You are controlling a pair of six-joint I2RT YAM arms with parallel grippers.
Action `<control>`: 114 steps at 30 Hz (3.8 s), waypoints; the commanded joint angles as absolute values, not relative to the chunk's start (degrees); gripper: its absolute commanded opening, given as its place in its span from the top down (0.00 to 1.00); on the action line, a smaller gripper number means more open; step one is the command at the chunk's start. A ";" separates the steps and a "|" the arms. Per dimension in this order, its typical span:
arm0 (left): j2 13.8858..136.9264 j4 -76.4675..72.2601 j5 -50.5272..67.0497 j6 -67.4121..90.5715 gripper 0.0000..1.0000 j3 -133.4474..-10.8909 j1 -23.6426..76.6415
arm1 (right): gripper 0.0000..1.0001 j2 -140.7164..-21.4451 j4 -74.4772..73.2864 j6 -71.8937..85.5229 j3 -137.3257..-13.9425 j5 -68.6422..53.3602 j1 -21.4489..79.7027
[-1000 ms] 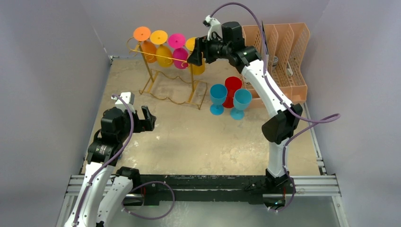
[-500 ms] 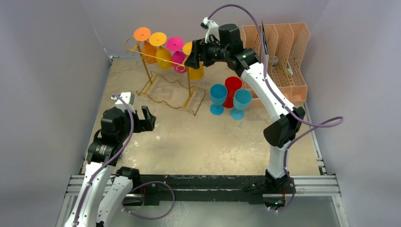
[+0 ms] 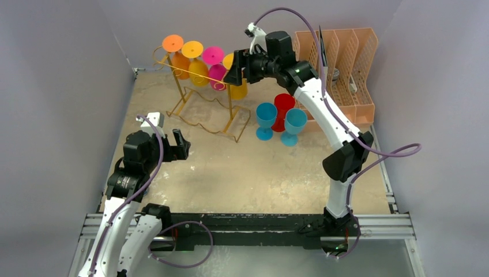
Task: Take the wine glass off the wine glass rack
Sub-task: Adjust the wine rack at the center of the board.
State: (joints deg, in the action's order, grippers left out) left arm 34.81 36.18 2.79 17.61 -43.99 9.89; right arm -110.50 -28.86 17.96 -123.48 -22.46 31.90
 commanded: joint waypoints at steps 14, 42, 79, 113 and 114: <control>34.72 34.63 3.25 17.93 0.00 -46.02 10.02 | 0.19 -102.81 -30.01 21.59 -119.56 -21.77 35.33; 34.15 35.22 2.80 18.37 0.00 -46.09 10.02 | 0.19 -97.30 -24.74 26.44 -109.85 -18.91 41.22; 33.77 35.33 1.70 18.37 0.00 -46.06 10.02 | 0.18 -105.37 -35.92 19.56 -124.51 -12.22 46.11; 33.85 35.41 1.58 18.29 0.00 -46.15 10.02 | 0.12 -92.34 -27.97 23.71 -106.41 -7.32 44.10; 33.84 35.42 1.58 18.28 0.00 -46.17 10.02 | 0.14 -92.34 -27.39 25.74 -106.44 -9.50 42.33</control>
State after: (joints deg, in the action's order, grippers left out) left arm 33.89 36.18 1.72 17.63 -43.99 9.89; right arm -94.13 -30.48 21.71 -106.30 -7.14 46.41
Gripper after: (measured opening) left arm 0.998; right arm 0.884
